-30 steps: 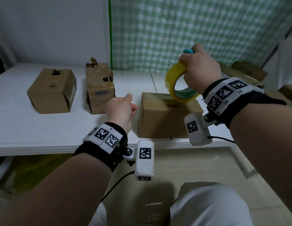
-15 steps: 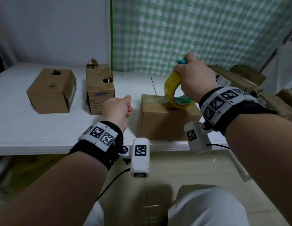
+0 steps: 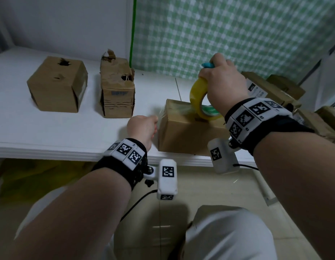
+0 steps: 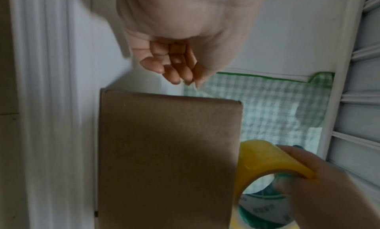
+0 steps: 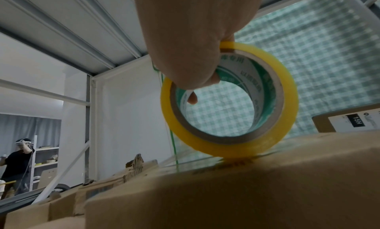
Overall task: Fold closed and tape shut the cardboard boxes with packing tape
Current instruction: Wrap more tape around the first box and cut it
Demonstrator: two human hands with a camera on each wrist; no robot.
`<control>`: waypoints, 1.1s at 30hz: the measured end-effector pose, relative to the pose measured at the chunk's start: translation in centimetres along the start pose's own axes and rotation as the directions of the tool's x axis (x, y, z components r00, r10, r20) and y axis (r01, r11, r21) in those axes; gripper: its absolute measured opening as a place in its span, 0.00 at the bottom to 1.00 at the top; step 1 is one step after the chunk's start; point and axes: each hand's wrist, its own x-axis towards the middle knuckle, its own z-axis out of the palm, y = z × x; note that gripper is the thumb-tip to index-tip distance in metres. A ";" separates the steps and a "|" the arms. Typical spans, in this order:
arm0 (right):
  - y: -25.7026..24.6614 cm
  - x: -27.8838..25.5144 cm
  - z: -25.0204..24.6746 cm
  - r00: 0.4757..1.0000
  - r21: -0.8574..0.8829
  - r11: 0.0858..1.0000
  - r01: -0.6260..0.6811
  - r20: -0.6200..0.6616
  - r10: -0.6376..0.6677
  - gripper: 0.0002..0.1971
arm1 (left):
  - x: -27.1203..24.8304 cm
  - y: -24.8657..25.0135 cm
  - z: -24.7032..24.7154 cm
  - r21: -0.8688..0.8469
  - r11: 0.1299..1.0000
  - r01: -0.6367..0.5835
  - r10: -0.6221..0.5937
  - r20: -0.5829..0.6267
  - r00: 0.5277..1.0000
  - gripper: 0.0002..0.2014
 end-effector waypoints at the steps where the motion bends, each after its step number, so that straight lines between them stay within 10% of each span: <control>1: -0.1 0.0 0.0 1.000 -0.001 1.000 0.003 0.000 -0.003 0.15 | -0.1 -0.2 0.1 0.002 1.000 0.004 -0.004 0.011 1.000 0.11; 12: -1.9 -0.1 0.1 0.999 -0.076 0.997 0.029 -0.016 -0.030 0.13 | 0.4 -1.4 -0.1 0.345 0.937 -0.051 0.010 0.118 0.993 0.09; 14: -1.8 -0.2 0.1 1.000 -0.067 0.998 0.019 -0.016 -0.020 0.14 | 0.5 -0.4 -0.9 0.244 0.967 0.072 -0.115 0.166 0.979 0.06; 18: -1.6 -0.3 0.2 1.000 -0.056 0.998 -0.002 -0.024 0.001 0.15 | 0.1 2.1 -1.4 -0.019 1.000 -0.009 0.014 0.254 0.967 0.06; 23: -1.4 -0.3 0.3 0.999 -0.027 0.999 -0.029 -0.019 0.028 0.15 | -2.3 2.0 0.9 -0.060 0.996 -0.070 0.091 0.542 0.835 0.36; 33: -0.6 -0.4 0.7 0.998 0.025 0.998 -0.057 -0.031 0.057 0.17 | -1.8 -0.5 0.9 0.212 0.966 -0.148 0.007 0.550 0.835 0.49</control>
